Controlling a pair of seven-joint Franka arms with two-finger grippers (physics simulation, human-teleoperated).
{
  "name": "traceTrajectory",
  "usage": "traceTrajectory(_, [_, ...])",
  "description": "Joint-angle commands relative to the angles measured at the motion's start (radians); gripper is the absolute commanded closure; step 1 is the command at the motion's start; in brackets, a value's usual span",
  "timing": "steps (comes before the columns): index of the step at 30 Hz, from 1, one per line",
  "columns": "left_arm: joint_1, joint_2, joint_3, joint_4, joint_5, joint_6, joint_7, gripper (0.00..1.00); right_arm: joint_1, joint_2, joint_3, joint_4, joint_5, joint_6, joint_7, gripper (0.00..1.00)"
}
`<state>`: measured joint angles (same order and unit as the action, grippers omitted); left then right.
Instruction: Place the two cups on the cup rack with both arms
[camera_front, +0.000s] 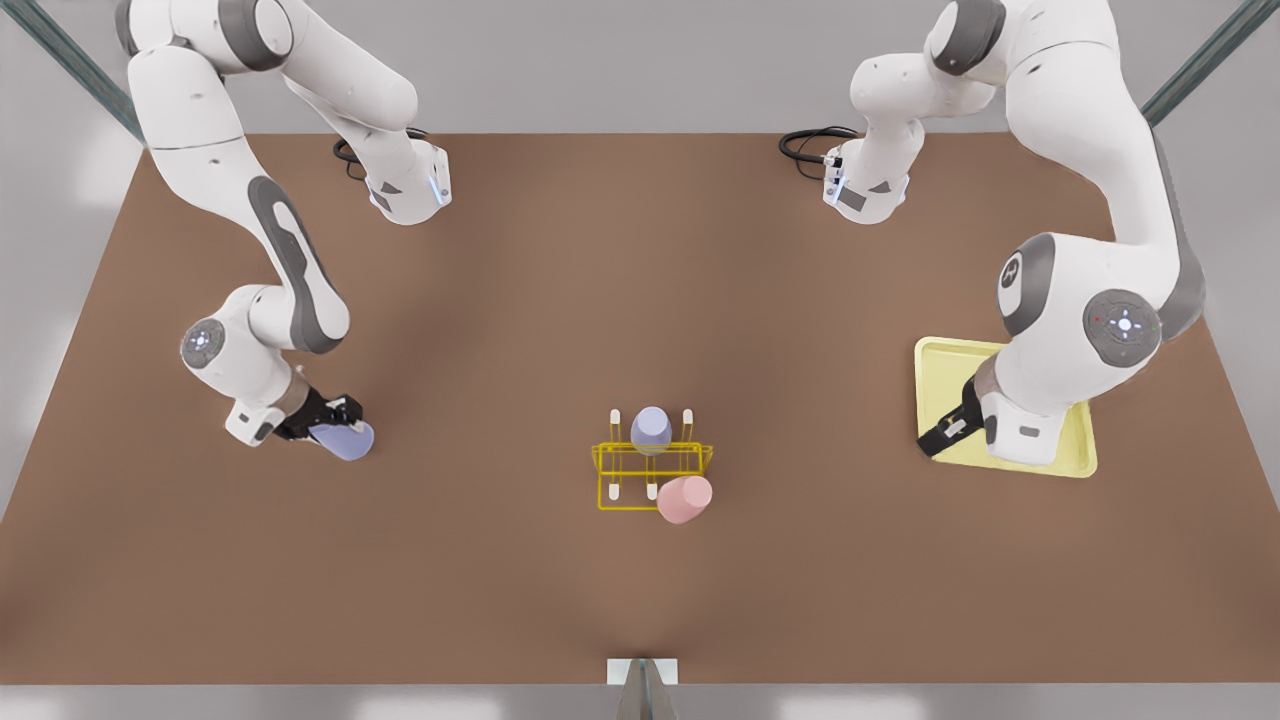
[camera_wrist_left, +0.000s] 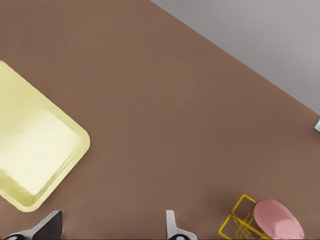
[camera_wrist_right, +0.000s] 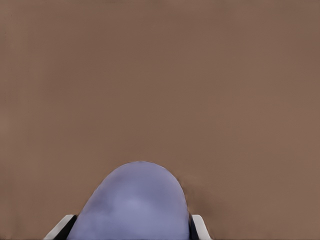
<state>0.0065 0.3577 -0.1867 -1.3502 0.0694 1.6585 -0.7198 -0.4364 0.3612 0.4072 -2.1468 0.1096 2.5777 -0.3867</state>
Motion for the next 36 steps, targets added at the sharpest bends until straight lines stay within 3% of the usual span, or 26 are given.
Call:
traceTrajectory(1, [0.012, -0.031, 0.019, -0.047, 0.073, -0.157, 0.714, 0.00, 0.002, -0.001, 0.044, 0.019, 0.146, -0.068, 0.011, 0.18])
traceTrajectory(3, [0.009, -0.034, 0.009, -0.044, 0.067, -0.186, 0.715, 0.00, 0.022, 0.001, 0.093, 0.047, 0.254, -0.099, 0.011, 0.18])
traceTrajectory(8, [0.009, -0.031, -0.020, -0.035, 0.069, -0.206, 0.734, 0.00, 0.168, 0.064, 0.093, 0.176, 0.387, -0.119, 0.019, 0.18])
traceTrajectory(20, [0.012, -0.028, -0.022, -0.035, 0.059, -0.207, 0.751, 0.00, 0.331, 0.334, 0.113, 0.584, 0.605, -0.126, 0.020, 0.18])
traceTrajectory(28, [0.013, -0.023, -0.022, -0.035, 0.058, -0.209, 0.751, 0.00, 0.407, 0.423, 0.136, 0.717, 0.779, -0.122, 0.015, 0.17])
traceTrajectory(36, [0.013, -0.022, -0.022, -0.035, 0.058, -0.209, 0.751, 0.00, 0.472, 0.486, 0.127, 0.786, 0.795, -0.114, 0.014, 0.18])
